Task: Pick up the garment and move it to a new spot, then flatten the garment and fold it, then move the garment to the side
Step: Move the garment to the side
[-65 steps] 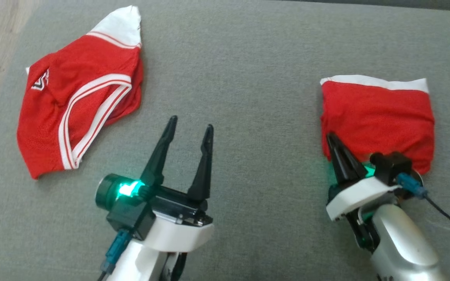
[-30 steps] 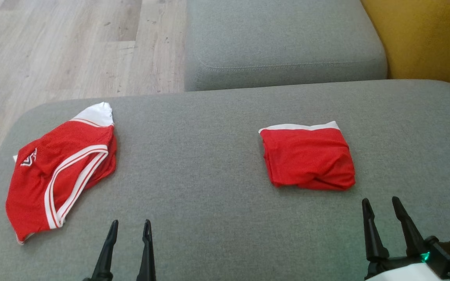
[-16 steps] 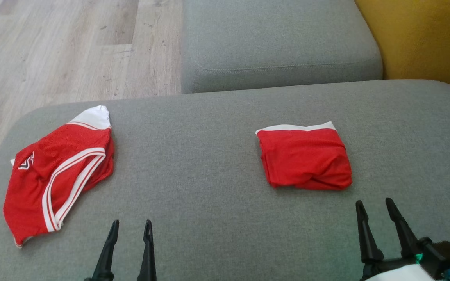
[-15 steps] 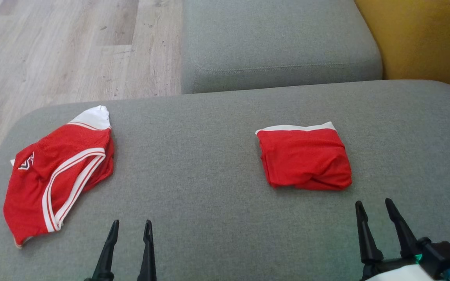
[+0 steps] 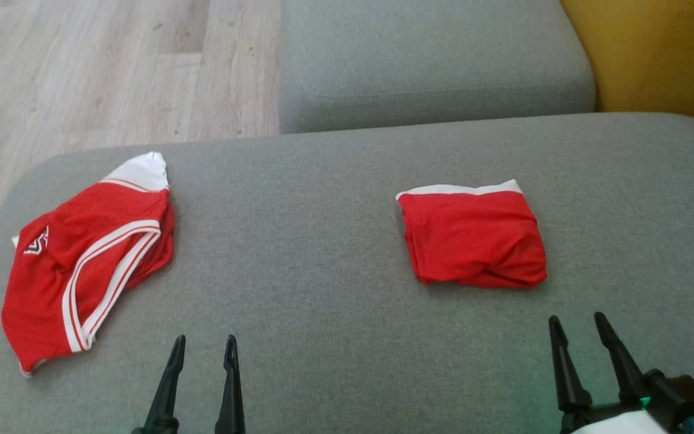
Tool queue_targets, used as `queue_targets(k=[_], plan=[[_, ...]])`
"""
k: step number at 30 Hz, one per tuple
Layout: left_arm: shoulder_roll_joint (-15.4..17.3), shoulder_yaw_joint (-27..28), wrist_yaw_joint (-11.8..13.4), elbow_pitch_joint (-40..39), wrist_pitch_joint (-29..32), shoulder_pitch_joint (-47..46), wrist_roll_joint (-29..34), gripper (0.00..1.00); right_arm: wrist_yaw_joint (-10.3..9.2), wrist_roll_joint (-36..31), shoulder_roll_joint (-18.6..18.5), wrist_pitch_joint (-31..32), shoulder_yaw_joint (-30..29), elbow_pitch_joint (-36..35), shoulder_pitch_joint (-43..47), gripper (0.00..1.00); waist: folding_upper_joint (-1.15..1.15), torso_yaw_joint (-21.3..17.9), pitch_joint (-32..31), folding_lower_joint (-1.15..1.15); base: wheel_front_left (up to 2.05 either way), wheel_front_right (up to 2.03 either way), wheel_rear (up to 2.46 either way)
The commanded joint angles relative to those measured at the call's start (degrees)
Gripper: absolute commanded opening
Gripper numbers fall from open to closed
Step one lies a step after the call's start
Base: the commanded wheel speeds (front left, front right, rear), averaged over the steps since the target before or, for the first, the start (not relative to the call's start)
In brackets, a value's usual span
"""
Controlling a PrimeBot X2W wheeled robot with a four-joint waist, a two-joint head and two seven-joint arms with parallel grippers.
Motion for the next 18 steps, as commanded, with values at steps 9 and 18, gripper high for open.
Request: queue_targets(k=[9, 18], plan=[[-0.3, -0.3, 1.3, -4.7, -0.3, -4.8, -0.1, 1.0, 0.39, -0.7, -3.1, -0.2, 1.3, 7.9, -7.8, 1.0, 0.0, 0.7, 4.7, 0.0, 0.0, 0.0, 0.0], [-0.3, -2.1, 1.7, -5.6, -0.3, -8.6, 0.2, 1.0, 0.39, 2.1, -6.6, 0.8, 0.2, 19.7, -22.9, 1.0, 0.0, 1.5, 11.0, 0.0, 0.0, 0.0, 0.0]])
